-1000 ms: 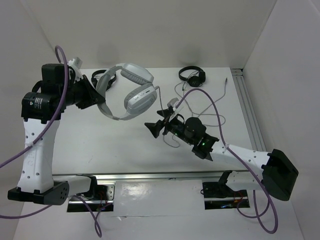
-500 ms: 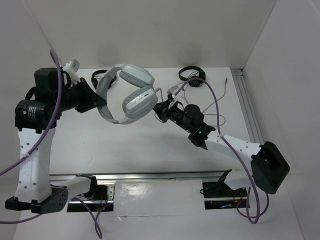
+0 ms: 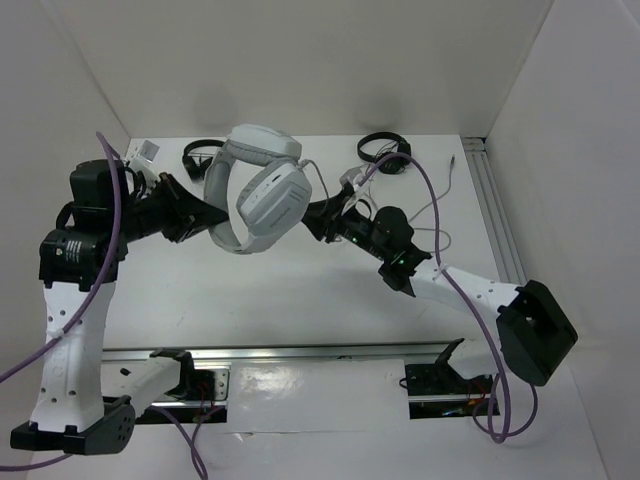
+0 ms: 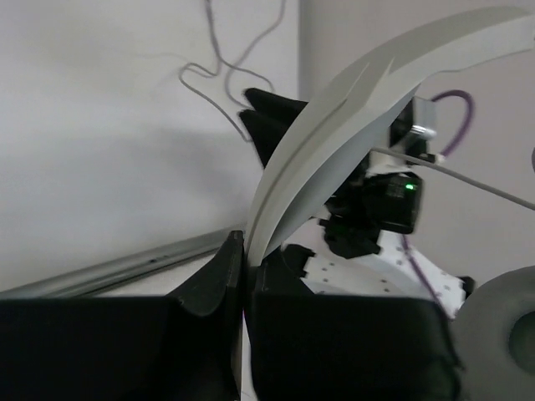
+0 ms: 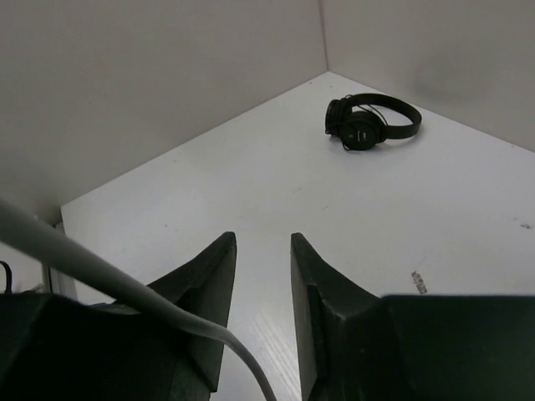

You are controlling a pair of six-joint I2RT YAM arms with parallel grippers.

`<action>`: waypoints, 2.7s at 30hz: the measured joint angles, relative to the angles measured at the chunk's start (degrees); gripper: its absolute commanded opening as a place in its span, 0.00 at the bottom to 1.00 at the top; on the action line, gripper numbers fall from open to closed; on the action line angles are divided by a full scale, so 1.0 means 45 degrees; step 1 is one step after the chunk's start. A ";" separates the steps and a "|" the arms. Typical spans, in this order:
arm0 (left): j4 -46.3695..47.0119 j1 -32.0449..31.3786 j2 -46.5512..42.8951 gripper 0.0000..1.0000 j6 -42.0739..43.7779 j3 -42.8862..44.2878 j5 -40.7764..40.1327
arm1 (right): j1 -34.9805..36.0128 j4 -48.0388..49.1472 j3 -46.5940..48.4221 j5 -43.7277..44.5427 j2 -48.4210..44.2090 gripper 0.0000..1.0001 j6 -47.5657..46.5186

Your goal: Wrap the headphones

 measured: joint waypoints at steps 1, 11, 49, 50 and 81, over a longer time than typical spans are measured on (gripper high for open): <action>0.0204 0.0000 -0.0068 0.00 -0.0330 -0.0121 0.0321 | 0.0000 0.0068 0.0000 -0.0049 0.0058 0.27 0.0063; 0.2671 0.0044 -0.0151 0.00 -0.3167 -0.1365 0.0874 | 0.0126 0.0597 0.0141 0.0374 0.1214 0.00 0.1205; 0.4226 0.2249 0.2404 0.00 -0.5595 -0.4109 -0.1418 | 0.4852 -0.7495 0.4770 0.6834 0.4318 0.00 -0.2200; 0.4420 0.2244 0.2467 0.00 -0.5644 -0.4313 -0.0981 | 0.4915 -0.7300 0.4692 0.6606 0.4221 0.00 -0.2336; 0.4065 -0.2540 0.0267 0.00 -0.4702 -0.4371 -1.0588 | 0.4847 -0.6892 0.6781 -0.0646 0.4046 0.00 -0.2827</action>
